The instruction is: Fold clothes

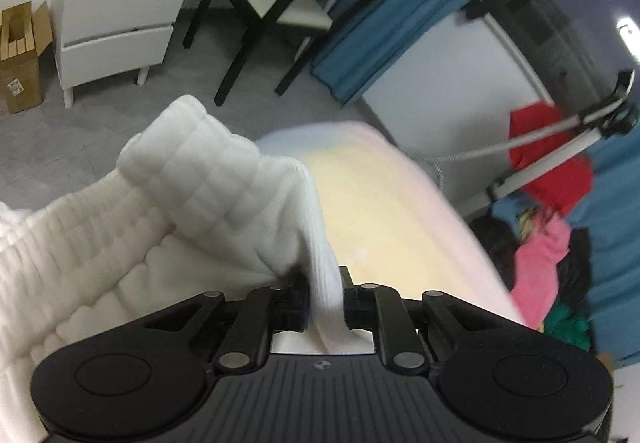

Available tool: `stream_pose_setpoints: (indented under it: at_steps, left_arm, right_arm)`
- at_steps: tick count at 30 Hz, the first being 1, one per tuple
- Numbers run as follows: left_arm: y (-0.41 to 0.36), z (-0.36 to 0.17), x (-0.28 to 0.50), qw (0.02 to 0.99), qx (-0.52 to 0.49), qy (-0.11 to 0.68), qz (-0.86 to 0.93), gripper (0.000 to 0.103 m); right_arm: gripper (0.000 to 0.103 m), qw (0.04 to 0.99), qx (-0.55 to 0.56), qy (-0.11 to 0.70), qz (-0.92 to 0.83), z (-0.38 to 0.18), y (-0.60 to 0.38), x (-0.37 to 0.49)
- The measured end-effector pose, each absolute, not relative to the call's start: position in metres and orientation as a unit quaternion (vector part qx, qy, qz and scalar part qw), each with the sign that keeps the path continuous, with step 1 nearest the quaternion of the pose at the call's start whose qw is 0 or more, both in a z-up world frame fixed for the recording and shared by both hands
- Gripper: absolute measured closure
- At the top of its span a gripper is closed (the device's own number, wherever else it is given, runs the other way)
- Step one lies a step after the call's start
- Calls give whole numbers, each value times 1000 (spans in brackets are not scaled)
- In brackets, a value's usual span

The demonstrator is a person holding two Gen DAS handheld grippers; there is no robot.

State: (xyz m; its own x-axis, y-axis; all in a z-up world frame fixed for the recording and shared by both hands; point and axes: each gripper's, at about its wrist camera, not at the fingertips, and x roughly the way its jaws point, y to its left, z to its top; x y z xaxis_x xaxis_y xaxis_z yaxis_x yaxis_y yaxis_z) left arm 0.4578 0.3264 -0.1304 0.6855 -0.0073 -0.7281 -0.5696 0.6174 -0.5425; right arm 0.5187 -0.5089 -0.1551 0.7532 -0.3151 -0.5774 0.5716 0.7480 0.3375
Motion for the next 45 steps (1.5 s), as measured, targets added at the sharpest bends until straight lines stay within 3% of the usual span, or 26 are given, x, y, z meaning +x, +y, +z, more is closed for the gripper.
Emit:
stream_pose_setpoints:
  at_steps: [4,5,8,12,19,21,27,32,34,38,39,40,42,45]
  left_arm:
    - [327,-128,447,836,-400,347,145,79]
    - [327,-126,438,839,-399,342,143,73]
    - [322,-111,406,850,-396,317,144,45]
    - [302,-79,353,872,-380,273,142,25]
    - [269,-74,245,848,-456,240,125,22]
    - [264,-85,218,830,-491,234,125,18]
    - [271,-134,207,766,-567,281,111,17]
    - [278,-163,226,763,-579,263,117,20]
    - [285,-168,236,770,-575,247,124,24]
    - [297,-175,251,782,-562,227,148,46]
    - [300,-177,252,782,-563,220,155,55]
    - [303,-180,253,777,-570,213,160,58]
    - [310,-186,254,759,-595,203,168,76]
    - [316,-179,256,763,-591,208,158,89]
  right_arm:
    - [84,903,292,239,-203,-150,-521,492]
    - [79,904,302,233,-194,-146,-523,480]
    - [50,904,331,214,-167,-133,-530,443]
    - [46,900,370,188,-130,-116,-540,395]
    - [45,837,489,238,-61,-145,-539,332]
    - [38,815,521,250,-40,-153,-538,315]
    - [37,747,600,287,18,-180,-533,276]
    - [39,723,613,318,6,-215,-512,308]
    - [39,733,616,288,-18,-220,-513,315]
    - [42,773,590,229,-47,-217,-517,332]
    - [50,786,573,224,-58,-215,-517,337]
    - [56,799,556,219,-69,-214,-517,341]
    - [81,814,533,213,-90,-213,-520,347]
    - [90,819,526,212,-85,-209,-524,352]
